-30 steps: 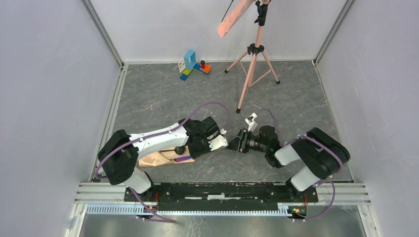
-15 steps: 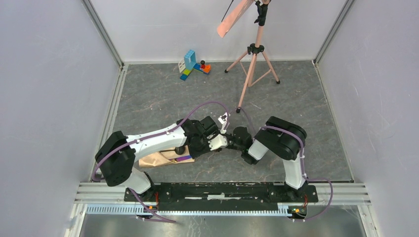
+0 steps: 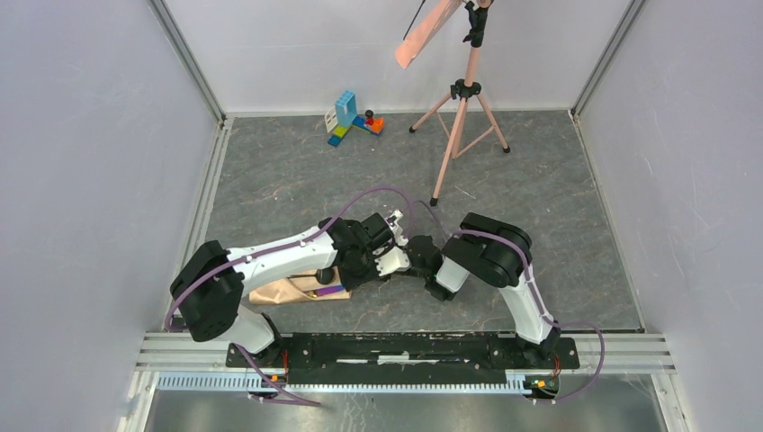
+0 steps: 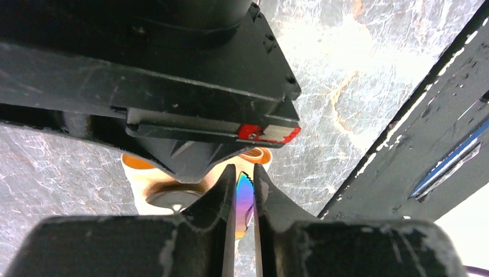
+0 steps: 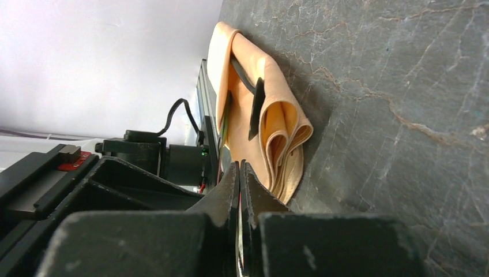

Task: Fold the napkin into a case and place the utensils inside
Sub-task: Insert the knife into the folded napkin.

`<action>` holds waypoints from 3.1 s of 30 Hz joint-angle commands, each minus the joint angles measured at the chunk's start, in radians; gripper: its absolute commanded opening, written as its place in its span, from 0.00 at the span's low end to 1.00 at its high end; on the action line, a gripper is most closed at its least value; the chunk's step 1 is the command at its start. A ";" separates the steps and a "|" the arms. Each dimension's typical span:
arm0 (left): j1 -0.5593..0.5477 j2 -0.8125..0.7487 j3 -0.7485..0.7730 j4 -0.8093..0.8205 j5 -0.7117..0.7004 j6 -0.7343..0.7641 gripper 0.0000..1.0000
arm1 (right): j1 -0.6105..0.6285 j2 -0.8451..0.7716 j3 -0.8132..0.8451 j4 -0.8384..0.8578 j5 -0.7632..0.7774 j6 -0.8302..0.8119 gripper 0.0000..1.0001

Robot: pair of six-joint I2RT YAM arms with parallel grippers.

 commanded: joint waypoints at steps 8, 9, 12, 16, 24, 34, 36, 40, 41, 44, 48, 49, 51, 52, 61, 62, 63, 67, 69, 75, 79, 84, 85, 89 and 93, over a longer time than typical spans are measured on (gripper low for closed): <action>-0.001 -0.039 -0.001 0.036 0.027 0.042 0.02 | 0.040 0.072 0.061 0.024 0.030 -0.017 0.00; -0.002 -0.042 -0.002 0.036 0.026 0.042 0.02 | 0.038 0.078 0.057 0.042 0.030 -0.003 0.00; -0.002 -0.053 -0.005 0.036 0.020 0.037 0.02 | 0.028 0.068 0.037 0.054 0.026 -0.009 0.00; -0.002 -0.061 -0.008 0.037 0.025 0.037 0.02 | -0.004 0.024 -0.021 0.099 0.009 -0.015 0.02; -0.002 -0.035 -0.024 0.080 0.024 0.031 0.25 | -0.142 -0.151 -0.191 0.012 -0.038 -0.110 0.26; 0.027 -0.242 -0.054 0.176 0.011 -0.140 0.68 | -0.224 -0.407 -0.277 -0.354 -0.055 -0.524 0.48; 0.084 -0.314 -0.070 0.223 0.054 -0.249 0.68 | -0.224 -0.447 -0.245 -0.461 -0.058 -0.652 0.49; 0.210 -0.492 -0.141 0.312 0.104 -0.483 0.69 | -0.215 -0.537 -0.225 -0.561 -0.034 -0.892 0.56; 0.247 -0.535 -0.155 0.317 0.066 -0.549 0.72 | -0.201 -0.551 -0.221 -0.569 -0.032 -0.944 0.57; 0.397 -0.600 -0.145 0.228 -0.079 -0.734 0.83 | -0.131 -0.559 -0.160 -0.672 0.026 -1.082 0.60; 0.708 -0.616 -0.113 0.054 -0.163 -0.854 0.88 | -0.096 -0.540 -0.098 -0.706 0.007 -0.961 0.61; 0.782 -0.629 -0.121 0.031 -0.180 -0.874 0.90 | -0.096 -0.534 -0.098 -0.682 -0.007 -0.890 0.62; 0.945 -0.673 -0.159 0.028 -0.189 -0.918 0.95 | -0.093 -0.508 -0.091 -0.652 -0.041 -0.752 0.63; 1.013 -0.696 -0.169 0.034 -0.205 -0.935 0.99 | -0.091 -0.493 -0.097 -0.630 -0.035 -0.674 0.62; 1.397 -0.626 -0.375 0.164 -0.171 -1.149 1.00 | -0.081 -0.379 -0.112 -0.482 -0.067 -0.420 0.61; 1.416 -0.631 -0.404 0.184 -0.187 -1.149 1.00 | -0.077 -0.375 -0.098 -0.519 -0.062 -0.446 0.62; 1.424 -0.634 -0.420 0.212 -0.200 -1.144 1.00 | -0.072 -0.369 -0.081 -0.569 -0.054 -0.466 0.63; 1.430 -0.604 -0.459 0.303 -0.244 -1.123 1.00 | -0.050 -0.328 -0.053 -0.567 -0.062 -0.446 0.66; 1.437 -0.569 -0.472 0.346 -0.258 -1.107 1.00 | -0.038 -0.303 -0.050 -0.529 -0.068 -0.411 0.66; 1.441 -0.530 -0.504 0.412 -0.247 -1.094 1.00 | -0.022 -0.241 -0.038 -0.470 -0.063 -0.352 0.64; 1.440 -0.525 -0.536 0.436 -0.234 -1.106 1.00 | -0.009 -0.201 -0.016 -0.467 -0.063 -0.337 0.59; 1.442 -0.524 -0.542 0.429 -0.240 -1.117 1.00 | 0.003 -0.166 -0.001 -0.443 -0.063 -0.303 0.46; 1.443 -0.528 -0.541 0.426 -0.242 -1.117 1.00 | 0.005 -0.165 -0.001 -0.443 -0.062 -0.300 0.44; 1.442 -0.531 -0.545 0.420 -0.246 -1.122 1.00 | 0.011 -0.167 -0.008 -0.423 -0.060 -0.279 0.34; 1.441 -0.539 -0.547 0.410 -0.263 -1.132 1.00 | 0.019 -0.148 -0.013 -0.377 -0.054 -0.245 0.24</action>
